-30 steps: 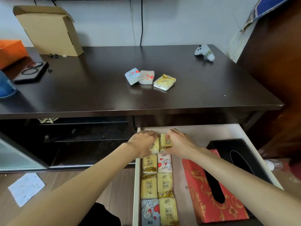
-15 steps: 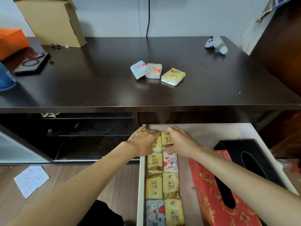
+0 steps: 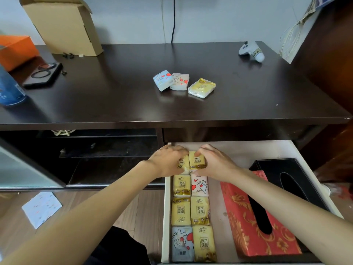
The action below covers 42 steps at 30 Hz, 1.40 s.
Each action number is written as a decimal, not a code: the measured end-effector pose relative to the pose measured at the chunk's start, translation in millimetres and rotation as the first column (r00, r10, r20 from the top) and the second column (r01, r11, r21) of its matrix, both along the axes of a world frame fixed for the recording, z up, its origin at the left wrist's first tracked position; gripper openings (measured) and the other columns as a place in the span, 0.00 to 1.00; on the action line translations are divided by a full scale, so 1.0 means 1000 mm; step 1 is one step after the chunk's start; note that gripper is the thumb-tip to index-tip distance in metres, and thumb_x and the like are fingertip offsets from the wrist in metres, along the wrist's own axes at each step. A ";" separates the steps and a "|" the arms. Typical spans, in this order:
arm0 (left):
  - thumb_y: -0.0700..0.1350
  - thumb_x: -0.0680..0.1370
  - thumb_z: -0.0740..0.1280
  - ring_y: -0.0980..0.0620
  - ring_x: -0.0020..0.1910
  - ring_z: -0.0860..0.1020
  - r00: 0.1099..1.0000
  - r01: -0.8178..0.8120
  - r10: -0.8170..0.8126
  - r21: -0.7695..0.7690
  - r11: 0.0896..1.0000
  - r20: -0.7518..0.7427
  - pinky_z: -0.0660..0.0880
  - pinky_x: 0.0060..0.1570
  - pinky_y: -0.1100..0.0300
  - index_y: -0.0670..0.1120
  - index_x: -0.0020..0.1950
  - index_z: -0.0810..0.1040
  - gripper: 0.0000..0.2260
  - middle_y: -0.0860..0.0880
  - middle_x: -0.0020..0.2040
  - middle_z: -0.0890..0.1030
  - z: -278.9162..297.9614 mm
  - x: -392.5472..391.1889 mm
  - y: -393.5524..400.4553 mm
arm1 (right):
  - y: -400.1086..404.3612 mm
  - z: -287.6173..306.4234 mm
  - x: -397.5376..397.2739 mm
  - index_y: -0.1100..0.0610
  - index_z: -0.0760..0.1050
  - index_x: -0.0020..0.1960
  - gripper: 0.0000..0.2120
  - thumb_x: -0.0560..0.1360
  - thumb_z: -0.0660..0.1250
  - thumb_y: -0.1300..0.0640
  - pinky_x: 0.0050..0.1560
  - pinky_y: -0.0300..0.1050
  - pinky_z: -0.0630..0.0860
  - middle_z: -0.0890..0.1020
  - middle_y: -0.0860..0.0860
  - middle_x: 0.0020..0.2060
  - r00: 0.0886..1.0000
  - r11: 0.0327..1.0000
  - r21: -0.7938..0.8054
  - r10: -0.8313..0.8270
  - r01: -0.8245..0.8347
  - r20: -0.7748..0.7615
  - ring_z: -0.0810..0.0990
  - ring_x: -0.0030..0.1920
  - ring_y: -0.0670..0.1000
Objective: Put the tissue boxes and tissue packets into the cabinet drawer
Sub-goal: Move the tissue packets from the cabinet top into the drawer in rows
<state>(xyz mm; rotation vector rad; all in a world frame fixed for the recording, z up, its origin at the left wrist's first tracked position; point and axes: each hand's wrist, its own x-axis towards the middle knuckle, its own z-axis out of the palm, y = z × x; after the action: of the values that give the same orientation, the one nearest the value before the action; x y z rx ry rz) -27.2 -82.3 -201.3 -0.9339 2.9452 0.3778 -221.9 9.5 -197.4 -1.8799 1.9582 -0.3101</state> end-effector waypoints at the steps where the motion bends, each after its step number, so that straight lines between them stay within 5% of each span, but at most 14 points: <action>1: 0.53 0.76 0.69 0.50 0.67 0.71 1.000 -0.004 0.004 0.001 1.000 -0.025 0.66 0.69 0.52 0.52 0.72 0.71 0.25 0.52 0.69 0.74 0.006 0.002 0.003 | 0.003 0.004 -0.001 0.48 0.74 0.64 0.24 0.72 0.75 0.42 0.54 0.49 0.77 0.72 0.42 0.63 1.000 1.000 -0.007 -0.002 0.002 0.002 0.74 0.60 0.46; 5: 0.51 0.79 0.64 0.54 0.54 0.77 0.982 -0.092 0.083 -0.048 0.995 -0.172 0.78 0.48 0.56 0.52 0.63 0.78 0.13 0.55 0.54 0.79 0.041 0.009 0.014 | 0.012 0.031 -0.004 0.47 0.78 0.58 0.11 0.78 0.69 0.47 0.53 0.51 0.78 0.77 0.40 0.58 0.999 0.984 -0.175 -0.007 0.015 0.046 0.78 0.57 0.46; 11: 0.50 0.78 0.63 0.57 0.38 0.77 0.880 -0.210 0.106 -0.180 0.961 -0.463 0.78 0.40 0.56 0.53 0.52 0.82 0.09 0.57 0.42 0.81 0.110 0.013 0.020 | 0.013 0.104 -0.008 0.46 0.81 0.48 0.05 0.78 0.66 0.49 0.43 0.49 0.81 0.85 0.41 0.36 0.981 0.853 -0.513 0.006 0.096 0.193 0.83 0.37 0.42; 15: 0.51 0.77 0.62 0.55 0.40 0.79 0.824 -0.302 0.140 -0.217 0.928 -0.549 0.78 0.42 0.53 0.55 0.51 0.82 0.10 0.57 0.42 0.83 0.153 0.009 0.000 | -0.011 0.144 -0.020 0.46 0.81 0.48 0.07 0.76 0.65 0.48 0.46 0.50 0.81 0.85 0.41 0.37 0.979 0.784 -0.600 -0.050 0.159 0.195 0.83 0.38 0.44; 21: 0.52 0.77 0.67 0.49 0.57 0.77 0.800 -0.461 0.317 -0.182 0.869 -0.509 0.76 0.53 0.50 0.51 0.64 0.77 0.16 0.51 0.61 0.78 0.179 -0.010 -0.070 | -0.070 0.161 -0.038 0.48 0.76 0.65 0.19 0.75 0.70 0.47 0.55 0.52 0.75 0.81 0.45 0.59 0.984 0.891 -0.417 -0.169 0.177 0.057 0.77 0.60 0.49; 26: 0.51 0.69 0.78 0.43 0.73 0.64 0.867 -0.434 0.420 0.006 0.901 -0.269 0.65 0.70 0.46 0.46 0.78 0.61 0.42 0.45 0.76 0.66 0.178 -0.021 -0.126 | -0.119 0.163 -0.031 0.52 0.69 0.73 0.32 0.72 0.74 0.46 0.61 0.51 0.73 0.75 0.51 0.69 0.995 0.947 -0.307 -0.096 0.089 -0.008 0.72 0.68 0.54; 30: 0.52 0.68 0.78 0.44 0.71 0.68 0.886 -0.412 0.423 0.094 0.906 -0.189 0.65 0.68 0.50 0.46 0.79 0.58 0.45 0.46 0.75 0.67 0.169 -0.018 -0.152 | -0.155 0.168 -0.021 0.54 0.66 0.76 0.37 0.72 0.75 0.46 0.65 0.53 0.73 0.73 0.53 0.72 0.998 0.959 -0.280 -0.044 0.031 -0.040 0.70 0.70 0.54; 35: 0.55 0.67 0.78 0.48 0.62 0.74 0.864 -0.396 0.405 0.095 0.914 -0.300 0.70 0.57 0.56 0.49 0.74 0.66 0.39 0.48 0.68 0.75 0.169 0.005 -0.147 | -0.186 0.170 -0.011 0.54 0.60 0.79 0.44 0.70 0.77 0.46 0.64 0.56 0.73 0.72 0.55 0.72 0.994 0.989 -0.141 0.022 -0.037 -0.107 0.71 0.69 0.57; 42: 0.64 0.68 0.74 0.51 0.65 0.73 0.858 -0.343 0.356 0.103 0.934 -0.370 0.73 0.61 0.52 0.50 0.74 0.67 0.40 0.50 0.69 0.74 0.172 0.044 -0.093 | -0.187 0.168 -0.007 0.48 0.66 0.75 0.38 0.69 0.75 0.40 0.57 0.54 0.76 0.78 0.51 0.66 0.994 0.977 -0.210 -0.049 0.026 -0.103 0.78 0.61 0.56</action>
<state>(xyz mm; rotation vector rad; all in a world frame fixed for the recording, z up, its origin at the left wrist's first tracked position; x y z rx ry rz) 17.0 -175.7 -29.0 -1.5645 3.0745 0.6941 -229.0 -177.3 -29.6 -2.0284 2.1057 -0.4496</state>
